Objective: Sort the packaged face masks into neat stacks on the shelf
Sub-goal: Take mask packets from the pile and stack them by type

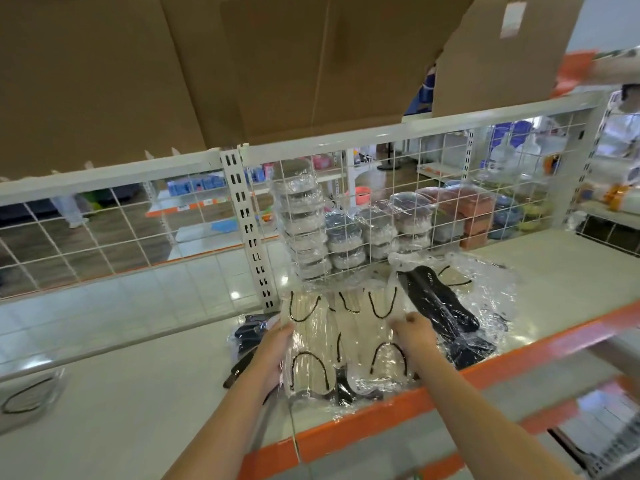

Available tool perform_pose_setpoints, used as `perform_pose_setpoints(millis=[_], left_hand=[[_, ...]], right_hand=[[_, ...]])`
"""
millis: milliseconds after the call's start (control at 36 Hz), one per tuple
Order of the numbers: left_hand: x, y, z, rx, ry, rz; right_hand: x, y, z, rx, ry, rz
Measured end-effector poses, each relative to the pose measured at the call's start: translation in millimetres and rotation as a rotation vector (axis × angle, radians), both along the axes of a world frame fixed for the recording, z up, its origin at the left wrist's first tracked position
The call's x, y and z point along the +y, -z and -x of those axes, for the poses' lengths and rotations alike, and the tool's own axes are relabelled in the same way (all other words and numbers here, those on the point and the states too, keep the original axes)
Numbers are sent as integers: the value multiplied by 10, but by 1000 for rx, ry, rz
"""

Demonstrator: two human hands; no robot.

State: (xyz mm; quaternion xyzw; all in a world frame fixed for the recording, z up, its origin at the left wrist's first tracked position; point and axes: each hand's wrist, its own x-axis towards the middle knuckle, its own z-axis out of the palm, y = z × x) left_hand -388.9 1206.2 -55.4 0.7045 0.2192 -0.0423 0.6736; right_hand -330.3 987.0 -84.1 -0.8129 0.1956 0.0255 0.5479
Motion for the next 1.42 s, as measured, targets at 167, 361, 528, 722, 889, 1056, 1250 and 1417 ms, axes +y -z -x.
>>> perform_pose_setpoints(millis=[167, 361, 528, 722, 889, 1056, 1250, 1417], left_hand=[[8, 137, -70, 68, -49, 97], [-6, 62, 16, 28, 9, 62], [256, 56, 86, 70, -83, 3], [445, 144, 44, 102, -76, -85], [389, 237, -57, 145, -95, 58], [201, 151, -70, 83, 23, 279], [200, 112, -28, 84, -58, 61], [355, 155, 16, 66, -112, 102]], right_hand=[[126, -133, 79, 40, -101, -520], [549, -184, 175, 9, -577, -125], [434, -26, 69, 46, -274, 597], [313, -23, -52, 133, -236, 473], [331, -126, -105, 36, -51, -214], [519, -179, 81, 69, -406, -456], [617, 2, 12, -58, -333, 400], [529, 9, 25, 55, -434, 706]])
